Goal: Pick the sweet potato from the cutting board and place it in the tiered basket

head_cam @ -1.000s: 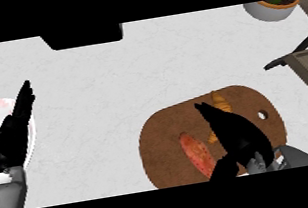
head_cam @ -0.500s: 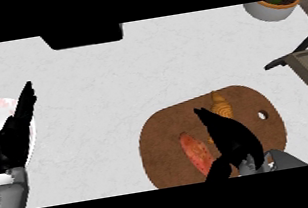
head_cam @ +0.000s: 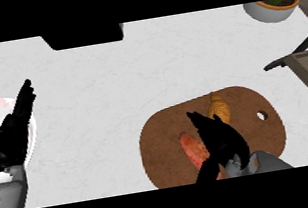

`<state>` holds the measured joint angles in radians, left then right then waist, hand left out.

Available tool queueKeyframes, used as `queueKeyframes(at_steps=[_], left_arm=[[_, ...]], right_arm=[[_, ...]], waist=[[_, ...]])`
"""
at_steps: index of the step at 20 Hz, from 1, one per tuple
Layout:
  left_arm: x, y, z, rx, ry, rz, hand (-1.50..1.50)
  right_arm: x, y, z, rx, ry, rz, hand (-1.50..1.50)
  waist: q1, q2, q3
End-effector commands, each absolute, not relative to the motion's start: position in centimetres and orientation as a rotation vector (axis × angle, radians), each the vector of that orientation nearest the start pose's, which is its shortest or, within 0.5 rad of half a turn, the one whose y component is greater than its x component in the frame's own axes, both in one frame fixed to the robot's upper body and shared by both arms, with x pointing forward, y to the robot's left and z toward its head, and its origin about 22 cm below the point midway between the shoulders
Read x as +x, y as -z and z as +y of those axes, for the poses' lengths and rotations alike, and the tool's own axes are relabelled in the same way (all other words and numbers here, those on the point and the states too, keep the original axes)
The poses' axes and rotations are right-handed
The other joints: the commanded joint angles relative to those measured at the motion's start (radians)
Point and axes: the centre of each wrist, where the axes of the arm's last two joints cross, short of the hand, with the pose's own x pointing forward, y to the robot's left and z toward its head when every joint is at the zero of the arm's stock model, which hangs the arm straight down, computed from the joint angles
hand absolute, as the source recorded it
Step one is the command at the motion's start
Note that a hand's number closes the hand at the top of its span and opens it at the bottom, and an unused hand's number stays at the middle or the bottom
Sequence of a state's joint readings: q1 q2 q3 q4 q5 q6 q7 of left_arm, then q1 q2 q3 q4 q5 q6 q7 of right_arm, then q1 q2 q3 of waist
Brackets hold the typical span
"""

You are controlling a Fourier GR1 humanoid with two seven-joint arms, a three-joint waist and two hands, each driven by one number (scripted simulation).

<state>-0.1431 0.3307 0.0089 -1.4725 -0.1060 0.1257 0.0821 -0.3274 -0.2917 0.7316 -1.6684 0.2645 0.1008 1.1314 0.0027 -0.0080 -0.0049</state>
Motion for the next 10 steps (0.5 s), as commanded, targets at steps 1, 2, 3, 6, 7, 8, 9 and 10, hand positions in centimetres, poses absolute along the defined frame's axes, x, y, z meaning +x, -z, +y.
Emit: queueKeyframes(at_steps=[1,2,3,6,7,8,9,10], left_arm=[[27.4,-3.7,31.6,0.427,0.231,-1.537,0.00],[28.4,-2.9,29.0,0.429,0.222,-1.531,0.00],[27.3,-4.2,29.8,0.429,0.237,-1.527,0.00],[27.0,-3.8,30.1,0.419,0.226,-1.523,0.00],[27.3,-3.8,30.1,0.423,0.217,-1.539,0.00],[27.5,-3.4,29.6,0.444,0.237,-1.538,0.00],[28.2,-3.9,28.9,0.428,0.241,-1.522,0.00],[28.2,-4.5,28.6,0.420,0.233,-1.547,0.00]], right_arm=[[24.0,-4.5,-9.5,-0.449,-1.027,-0.615,-1.50],[24.3,-4.9,-11.2,-0.443,-1.021,-0.595,-1.50],[23.9,-3.7,-10.3,-0.445,-1.016,-0.607,-1.50],[23.3,-2.0,-10.4,-0.403,-1.045,-0.560,1.50],[24.4,-3.3,-9.5,-0.337,-1.093,-0.533,1.50],[23.3,-2.9,-9.7,-0.307,-1.173,-0.563,1.50],[23.2,-3.8,-8.7,-0.358,-1.228,-0.600,1.50],[23.4,-4.1,-8.3,-0.419,-1.294,-0.621,1.50]], waist=[[0.002,0.008,0.004],[-0.006,0.009,0.004],[0.002,0.007,0.005],[0.003,0.008,0.005],[0.007,0.009,0.004],[0.002,0.009,0.005],[0.000,0.008,0.005],[0.005,0.008,0.004]])
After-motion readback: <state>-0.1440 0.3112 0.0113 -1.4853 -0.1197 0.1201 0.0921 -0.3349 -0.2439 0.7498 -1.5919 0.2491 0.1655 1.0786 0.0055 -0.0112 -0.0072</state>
